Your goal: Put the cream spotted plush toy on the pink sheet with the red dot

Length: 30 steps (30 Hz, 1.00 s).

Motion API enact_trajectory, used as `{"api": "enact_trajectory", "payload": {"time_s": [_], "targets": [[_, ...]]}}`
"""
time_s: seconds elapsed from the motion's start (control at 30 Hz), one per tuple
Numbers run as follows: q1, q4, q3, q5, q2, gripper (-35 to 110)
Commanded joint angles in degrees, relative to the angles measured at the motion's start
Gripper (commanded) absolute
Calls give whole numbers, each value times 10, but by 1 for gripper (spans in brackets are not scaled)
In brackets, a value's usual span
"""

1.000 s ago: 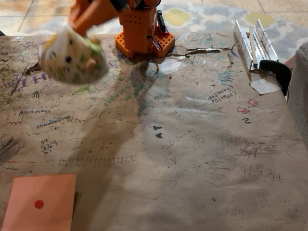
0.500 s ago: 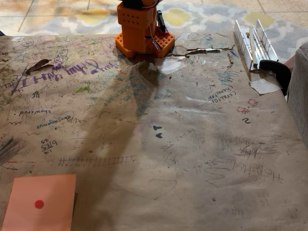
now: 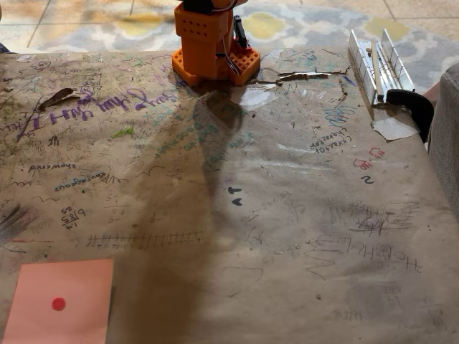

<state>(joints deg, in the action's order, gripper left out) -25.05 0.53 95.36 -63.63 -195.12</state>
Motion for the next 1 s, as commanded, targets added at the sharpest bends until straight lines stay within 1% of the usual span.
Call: {"api": "enact_trajectory", "payload": {"time_s": [0.0, 0.07, 0.17, 0.27, 0.63, 0.87, 0.93, 0.97], "targets": [[-11, 29, -4, -68, 19, 0], [-6, 38, -8, -93, 19, 0], [-6, 43, -14, -104, 18, 0], [-15, 63, -25, -105, 18, 0], [-36, 69, -29, -94, 16, 0], [-37, 86, -56, -9, 16, 0], [-40, 122, -42, -6, 16, 0], [-40, 129, -10, -17, 16, 0]]}}
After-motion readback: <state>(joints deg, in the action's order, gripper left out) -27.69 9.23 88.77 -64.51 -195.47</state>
